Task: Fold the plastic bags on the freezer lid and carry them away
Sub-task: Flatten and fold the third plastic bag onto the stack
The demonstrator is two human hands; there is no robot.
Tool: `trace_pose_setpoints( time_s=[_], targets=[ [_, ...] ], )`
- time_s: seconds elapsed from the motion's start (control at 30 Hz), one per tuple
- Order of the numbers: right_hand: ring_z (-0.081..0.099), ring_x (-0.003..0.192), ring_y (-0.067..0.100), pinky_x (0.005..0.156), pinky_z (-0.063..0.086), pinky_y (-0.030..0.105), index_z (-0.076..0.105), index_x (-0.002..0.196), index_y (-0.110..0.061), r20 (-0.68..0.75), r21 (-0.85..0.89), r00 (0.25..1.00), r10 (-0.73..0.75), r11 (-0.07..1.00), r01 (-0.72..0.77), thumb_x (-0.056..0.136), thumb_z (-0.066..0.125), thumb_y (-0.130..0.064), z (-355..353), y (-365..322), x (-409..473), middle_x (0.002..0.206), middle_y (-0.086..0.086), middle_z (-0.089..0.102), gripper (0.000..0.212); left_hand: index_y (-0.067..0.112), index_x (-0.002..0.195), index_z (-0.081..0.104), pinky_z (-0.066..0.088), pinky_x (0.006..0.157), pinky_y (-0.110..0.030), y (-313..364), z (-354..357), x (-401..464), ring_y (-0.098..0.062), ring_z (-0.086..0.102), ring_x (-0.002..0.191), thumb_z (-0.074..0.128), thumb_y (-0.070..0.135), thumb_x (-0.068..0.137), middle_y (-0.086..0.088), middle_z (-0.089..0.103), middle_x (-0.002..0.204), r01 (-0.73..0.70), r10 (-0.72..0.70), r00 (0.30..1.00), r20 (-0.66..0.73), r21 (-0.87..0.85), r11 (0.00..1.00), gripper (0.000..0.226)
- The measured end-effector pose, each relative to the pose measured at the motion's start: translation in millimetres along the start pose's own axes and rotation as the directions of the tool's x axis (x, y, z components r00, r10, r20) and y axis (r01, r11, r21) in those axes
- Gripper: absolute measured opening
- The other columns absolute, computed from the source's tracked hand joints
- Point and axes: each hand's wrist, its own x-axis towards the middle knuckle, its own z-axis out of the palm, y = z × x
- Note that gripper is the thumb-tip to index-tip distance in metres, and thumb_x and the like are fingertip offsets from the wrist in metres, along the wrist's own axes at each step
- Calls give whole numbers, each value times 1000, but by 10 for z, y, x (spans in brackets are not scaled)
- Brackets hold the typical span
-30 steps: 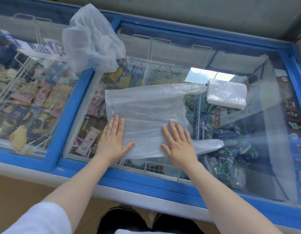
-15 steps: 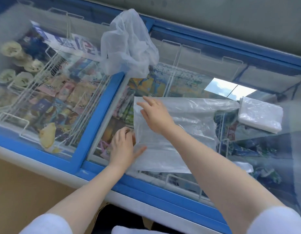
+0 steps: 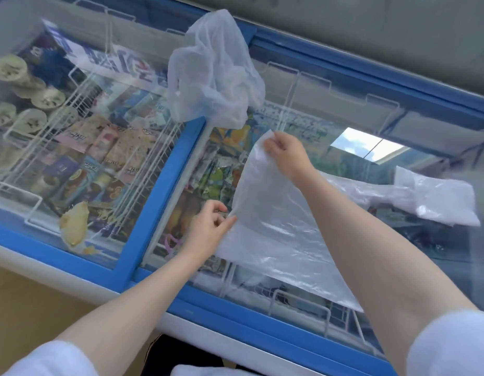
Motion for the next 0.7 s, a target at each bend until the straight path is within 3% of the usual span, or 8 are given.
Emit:
trace_pose_setpoints(
  time_s=[0.07,0.2,0.3,0.37,0.43,0.5,0.6,0.7],
  targets=[
    [30,55,13,57,23,30,26,61,-21,-70,-41,997,-14,999,12,95,42,-15,-91,39,47,58,-5,30,38,17,94,51,32,45,-11,17,-20,10,1,40,43,65,26,85,5,46,54,0,0,1000,4,-25,1000,19],
    [44,76,26,75,24,34,29,61,-22,-200,-290,976,-86,957,25,97,39,-17,-110,168,100,60,-4,37,38,17,72,54,28,47,-21,-51,-106,76,-10,37,50,68,35,81,1,45,54,-7,9,999,-46,45,999,25],
    [46,104,29,82,21,33,57,94,-22,-226,-406,967,-118,914,16,100,35,-21,26,189,47,91,3,53,23,10,67,44,28,50,-31,-166,-161,109,-17,37,50,64,40,83,0,41,52,-42,66,994,-86,257,966,39],
    [31,128,29,104,15,36,41,137,-22,-140,-533,980,-141,845,45,99,36,-26,122,206,-40,135,7,44,38,12,68,40,29,49,-32,-251,-183,68,-20,38,50,61,38,86,0,40,52,-26,75,989,-127,347,937,38],
    [8,143,26,114,-3,39,14,149,-17,12,-623,979,-201,764,165,99,35,-32,230,276,-240,156,5,14,56,13,69,38,31,49,-33,-320,-189,20,-21,40,50,58,35,89,-1,41,53,3,64,985,-161,387,922,35],
    [-6,145,22,114,-12,38,2,150,-16,143,-658,964,-225,706,262,99,32,-38,352,438,-538,158,3,-2,63,14,69,36,31,49,-33,-372,-188,-22,-23,42,51,55,33,91,-3,43,54,56,28,981,-194,414,909,35],
    [-11,145,19,111,-17,36,-3,150,-19,159,-706,982,-98,685,182,97,16,-49,291,820,-851,158,0,-9,63,11,76,40,31,48,-32,-360,-206,-79,-26,49,55,53,33,93,-4,47,57,116,3,974,-227,509,853,31],
    [-12,145,19,112,-15,35,-1,150,-18,68,-717,998,8,696,43,99,18,-47,-42,1099,-891,157,2,-11,61,7,114,45,41,78,-42,-168,-168,-81,-34,56,99,61,25,87,-13,59,102,104,88,963,-254,656,748,36]
  ],
)
